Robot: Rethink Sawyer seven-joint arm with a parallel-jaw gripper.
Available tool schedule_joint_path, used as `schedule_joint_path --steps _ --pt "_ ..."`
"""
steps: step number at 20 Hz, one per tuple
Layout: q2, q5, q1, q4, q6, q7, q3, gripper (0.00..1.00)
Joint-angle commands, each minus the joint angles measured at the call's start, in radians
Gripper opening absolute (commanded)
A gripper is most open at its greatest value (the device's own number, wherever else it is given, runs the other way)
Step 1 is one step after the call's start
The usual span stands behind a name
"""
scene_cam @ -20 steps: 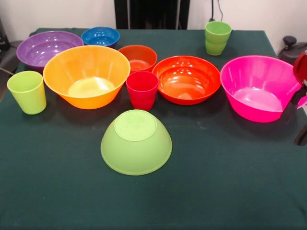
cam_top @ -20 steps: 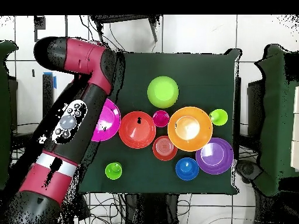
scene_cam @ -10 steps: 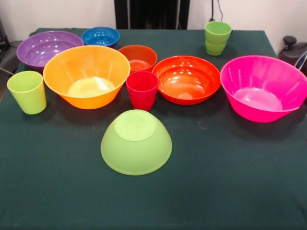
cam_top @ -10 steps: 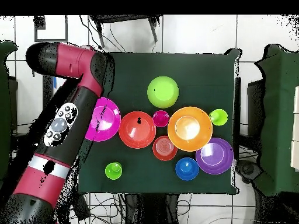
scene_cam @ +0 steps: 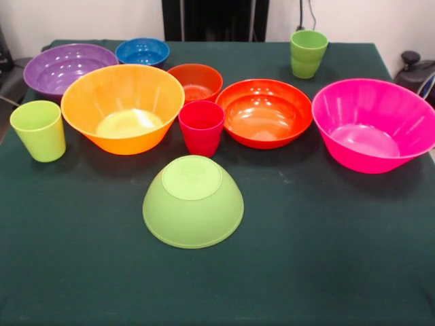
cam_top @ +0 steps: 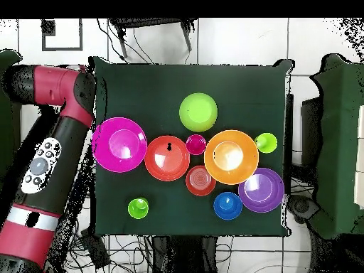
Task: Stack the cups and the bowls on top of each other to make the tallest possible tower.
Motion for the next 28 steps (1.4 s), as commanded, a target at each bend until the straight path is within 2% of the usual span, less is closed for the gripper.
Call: schedule_joint_path --steps 1,6,11,15,19,28 --pt "-0.026 -0.054 0.021 0.108 0.071 0.187 0.13 1.0" --pt "-0.055 -0.075 0.048 0.204 0.005 0.108 0.161 1.0" --pt "-0.114 -0.091 0.078 0.369 -0.094 0.016 0.216 1.0" --pt "-0.154 -0.108 0.089 0.461 -0.15 -0.048 0.249 1.0" --pt "-0.182 -0.123 0.092 0.514 -0.184 -0.078 0.27 1.0" --pt "-0.239 -0.195 0.074 0.568 -0.234 -0.092 0.328 1.0"
